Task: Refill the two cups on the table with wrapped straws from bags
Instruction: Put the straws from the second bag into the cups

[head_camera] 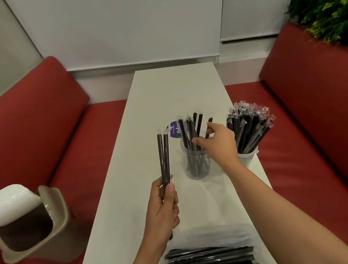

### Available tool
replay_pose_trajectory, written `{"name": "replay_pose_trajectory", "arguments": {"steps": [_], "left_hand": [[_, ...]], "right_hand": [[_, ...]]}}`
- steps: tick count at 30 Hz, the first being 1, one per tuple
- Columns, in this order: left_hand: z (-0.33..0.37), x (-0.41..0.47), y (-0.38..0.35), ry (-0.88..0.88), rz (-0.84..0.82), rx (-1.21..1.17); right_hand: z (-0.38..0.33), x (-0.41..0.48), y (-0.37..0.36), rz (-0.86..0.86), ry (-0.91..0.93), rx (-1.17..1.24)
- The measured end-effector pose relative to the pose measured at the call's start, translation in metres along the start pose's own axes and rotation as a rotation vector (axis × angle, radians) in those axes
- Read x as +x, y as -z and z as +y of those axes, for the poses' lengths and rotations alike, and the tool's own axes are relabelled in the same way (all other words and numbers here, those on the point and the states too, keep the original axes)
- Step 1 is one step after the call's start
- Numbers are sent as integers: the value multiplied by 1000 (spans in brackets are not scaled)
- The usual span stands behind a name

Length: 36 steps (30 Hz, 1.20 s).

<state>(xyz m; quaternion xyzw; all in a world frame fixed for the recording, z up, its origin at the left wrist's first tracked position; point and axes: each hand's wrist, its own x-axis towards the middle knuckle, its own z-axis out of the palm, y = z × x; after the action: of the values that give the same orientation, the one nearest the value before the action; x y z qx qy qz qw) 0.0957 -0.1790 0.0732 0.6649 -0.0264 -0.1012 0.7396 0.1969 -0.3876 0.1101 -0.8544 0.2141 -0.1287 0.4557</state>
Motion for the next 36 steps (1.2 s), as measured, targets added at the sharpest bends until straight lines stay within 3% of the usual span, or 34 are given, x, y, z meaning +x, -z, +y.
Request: {"name": "replay_pose_trajectory", "arguments": {"steps": [3, 5, 9, 11, 16, 21, 24, 28, 32, 36], "left_hand": [[2, -2, -3, 6, -6, -35], [2, -3, -4, 14, -40, -44], [3, -4, -6, 44, -192, 9], [1, -3, -7, 75, -252, 63], [-2, 7, -11, 41, -280, 256], [-6, 52, -7, -135, 84, 461], [-4, 83, -8, -330, 141, 656], [-3, 114, -19, -482, 61, 910], [-13, 135, -24, -491, -39, 1110], [-18, 144, -25, -490, -63, 1128]], "right_hand": [[-2, -26, 6, 99, 53, 92], [-5, -48, 9, 46, 49, 255], [-14, -75, 17, -475, -6, 608], [-10, -77, 21, -562, 19, 585], [-1, -68, 35, -414, 19, 465], [-30, -32, 71, 134, 238, 287], [-50, -19, 88, 348, 320, 225], [-46, 2, 66, 306, 387, 115], [-16, 20, 26, 106, 262, -64], [12, 26, -5, -46, 136, -220]]}}
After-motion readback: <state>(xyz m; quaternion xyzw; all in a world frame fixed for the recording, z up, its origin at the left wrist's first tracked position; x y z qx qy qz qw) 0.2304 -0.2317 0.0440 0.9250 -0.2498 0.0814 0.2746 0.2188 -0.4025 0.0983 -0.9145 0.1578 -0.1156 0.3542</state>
